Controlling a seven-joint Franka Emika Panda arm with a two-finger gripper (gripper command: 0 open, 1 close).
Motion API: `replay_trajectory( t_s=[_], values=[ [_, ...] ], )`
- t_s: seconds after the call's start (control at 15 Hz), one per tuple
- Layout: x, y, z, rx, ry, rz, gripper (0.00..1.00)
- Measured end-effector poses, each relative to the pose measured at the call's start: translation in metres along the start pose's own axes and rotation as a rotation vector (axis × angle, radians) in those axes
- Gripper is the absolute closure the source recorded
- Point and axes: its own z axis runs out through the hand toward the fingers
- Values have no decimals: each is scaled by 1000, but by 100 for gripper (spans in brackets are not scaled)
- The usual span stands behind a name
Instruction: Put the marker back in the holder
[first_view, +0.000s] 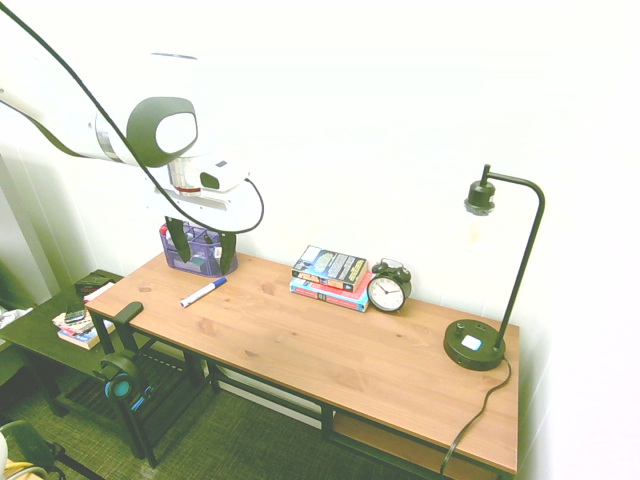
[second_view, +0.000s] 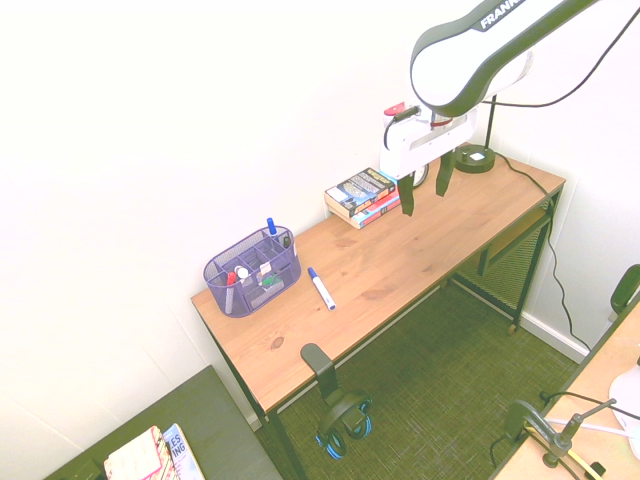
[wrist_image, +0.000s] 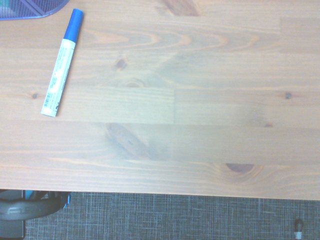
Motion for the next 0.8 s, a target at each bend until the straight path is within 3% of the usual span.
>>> replay_trajectory(
  t_s=[0.47,0.8],
  values=[
    [-15,-18,9,84,61,52,0],
    [-71,-75,87,147,120,44,0]
  ],
)
